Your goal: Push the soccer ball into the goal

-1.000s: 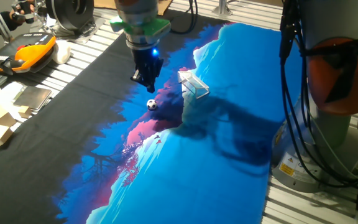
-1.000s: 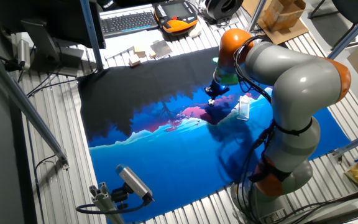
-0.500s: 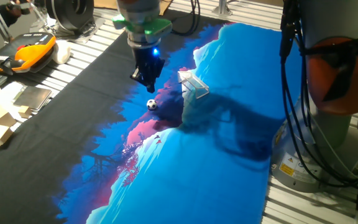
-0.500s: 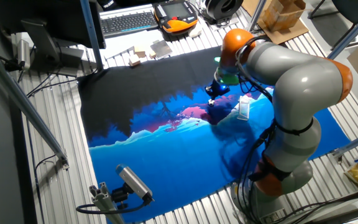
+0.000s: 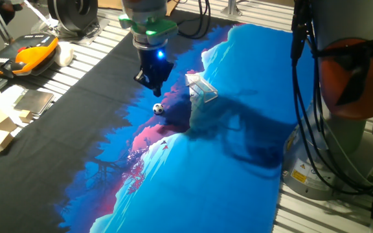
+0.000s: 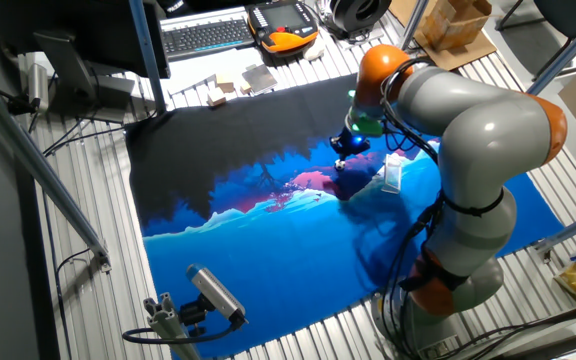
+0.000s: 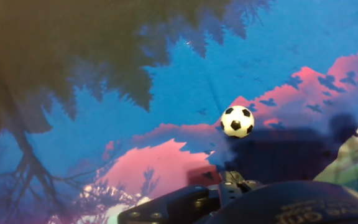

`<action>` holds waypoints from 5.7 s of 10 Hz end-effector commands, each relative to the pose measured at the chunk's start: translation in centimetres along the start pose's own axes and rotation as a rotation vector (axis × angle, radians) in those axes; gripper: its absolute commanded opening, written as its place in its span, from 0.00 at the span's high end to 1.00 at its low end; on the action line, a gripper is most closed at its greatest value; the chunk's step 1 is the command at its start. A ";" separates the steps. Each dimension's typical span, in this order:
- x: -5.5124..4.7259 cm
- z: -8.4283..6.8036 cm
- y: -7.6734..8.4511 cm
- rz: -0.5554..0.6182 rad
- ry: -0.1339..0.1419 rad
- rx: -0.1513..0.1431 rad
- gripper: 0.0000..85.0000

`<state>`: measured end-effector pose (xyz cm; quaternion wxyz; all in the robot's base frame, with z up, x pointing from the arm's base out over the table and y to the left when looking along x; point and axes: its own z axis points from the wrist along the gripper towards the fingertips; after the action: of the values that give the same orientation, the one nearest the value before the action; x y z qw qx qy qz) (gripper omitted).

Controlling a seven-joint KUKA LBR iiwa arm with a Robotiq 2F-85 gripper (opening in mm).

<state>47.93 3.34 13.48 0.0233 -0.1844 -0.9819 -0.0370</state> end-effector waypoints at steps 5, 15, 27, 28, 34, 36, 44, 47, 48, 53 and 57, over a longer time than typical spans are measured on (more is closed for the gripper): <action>0.0 0.0 0.0 0.034 0.013 0.003 1.00; -4.3 5.0 1.4 -0.007 -0.031 0.005 1.00; -4.5 8.9 0.4 -0.058 -0.091 0.050 1.00; -4.6 9.0 0.2 -0.064 -0.094 0.055 1.00; -4.8 9.6 -2.3 -0.111 -0.097 0.071 1.00; -4.8 9.3 -2.9 -0.118 -0.099 0.084 1.00; -7.4 8.8 -3.4 -0.065 -0.153 0.099 1.00; -7.4 9.2 -3.9 -0.070 -0.154 0.102 1.00; -7.2 9.2 -4.2 -0.070 -0.153 0.104 1.00; -5.7 9.1 -4.9 -0.083 -0.121 0.109 1.00; -5.0 9.3 -5.7 -0.110 -0.116 0.123 1.00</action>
<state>50.23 -3.06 3.57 -0.0245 -0.1300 -0.9907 0.0330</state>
